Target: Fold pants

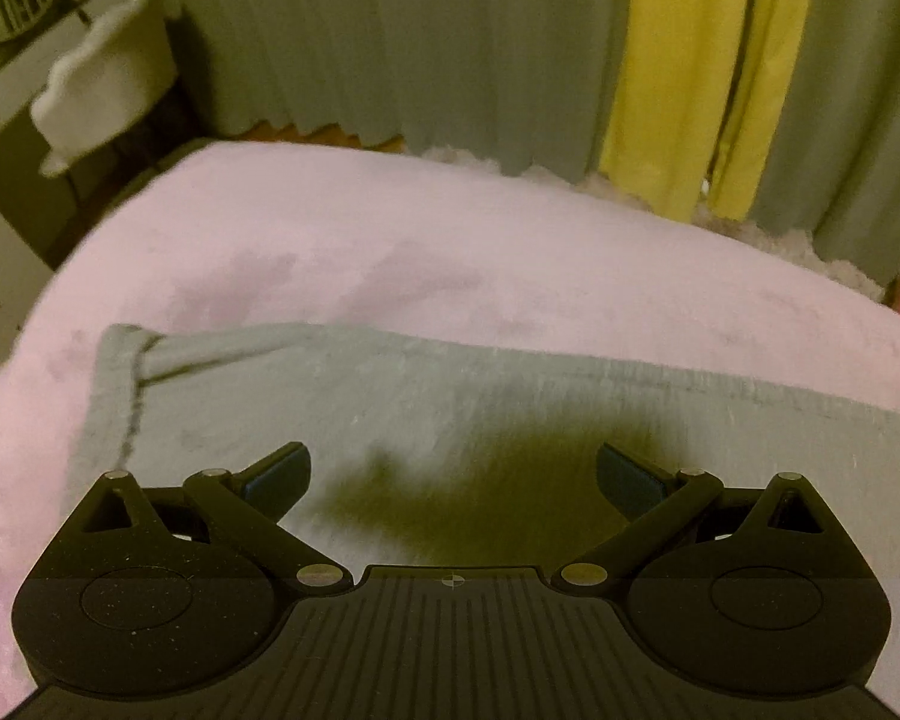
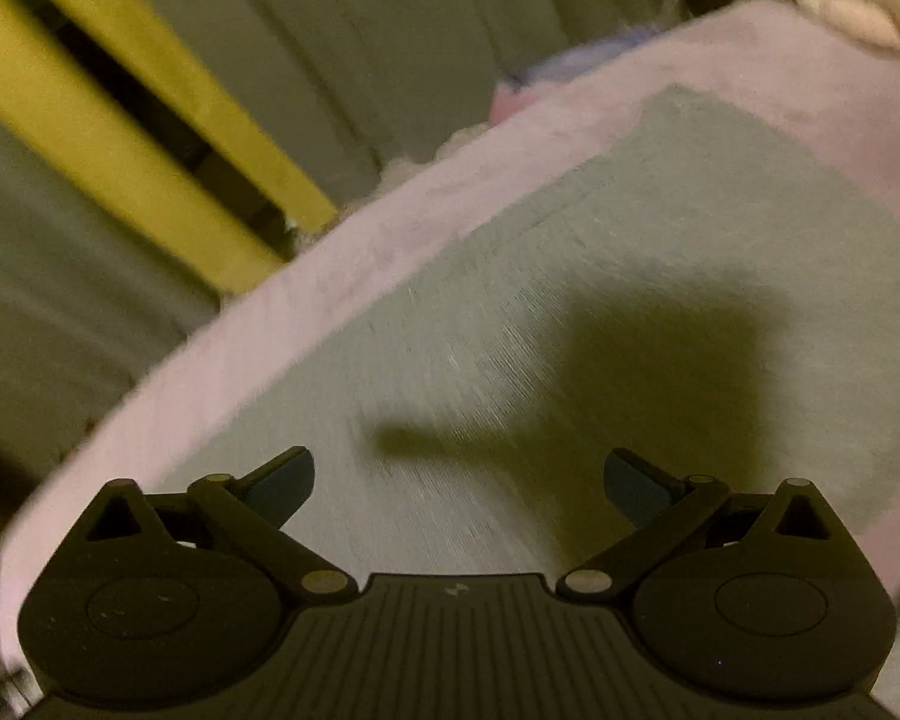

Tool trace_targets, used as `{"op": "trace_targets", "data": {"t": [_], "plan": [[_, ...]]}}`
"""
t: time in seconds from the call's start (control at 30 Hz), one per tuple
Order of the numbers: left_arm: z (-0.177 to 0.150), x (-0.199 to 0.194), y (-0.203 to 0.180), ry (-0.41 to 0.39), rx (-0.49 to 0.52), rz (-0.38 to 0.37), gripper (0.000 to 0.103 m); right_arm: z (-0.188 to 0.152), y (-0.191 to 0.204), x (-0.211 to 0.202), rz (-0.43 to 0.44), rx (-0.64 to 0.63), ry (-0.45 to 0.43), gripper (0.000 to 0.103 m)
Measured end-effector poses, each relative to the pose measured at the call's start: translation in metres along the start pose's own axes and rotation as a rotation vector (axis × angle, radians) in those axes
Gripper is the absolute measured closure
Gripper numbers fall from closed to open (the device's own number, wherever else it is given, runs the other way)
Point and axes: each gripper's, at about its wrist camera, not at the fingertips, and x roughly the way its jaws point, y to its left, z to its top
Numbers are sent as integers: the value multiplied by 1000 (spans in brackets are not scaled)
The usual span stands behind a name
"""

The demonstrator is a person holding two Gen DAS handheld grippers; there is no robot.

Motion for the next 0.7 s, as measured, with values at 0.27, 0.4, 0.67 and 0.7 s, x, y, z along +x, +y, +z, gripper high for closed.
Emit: {"op": "trace_targets", "data": {"t": [0.27, 0.4, 0.67, 0.7], "plan": [[12, 44, 4, 33, 3, 36, 0, 35, 51, 49, -110, 19, -56, 11], [20, 54, 8, 43, 4, 56, 0, 45, 66, 71, -186, 4, -68, 11], [43, 54, 9, 44, -28, 51, 0, 18, 82, 72, -290, -193, -134, 32], [45, 53, 9, 39, -45, 31, 0, 16, 79, 68, -287, -197, -141, 35]]}}
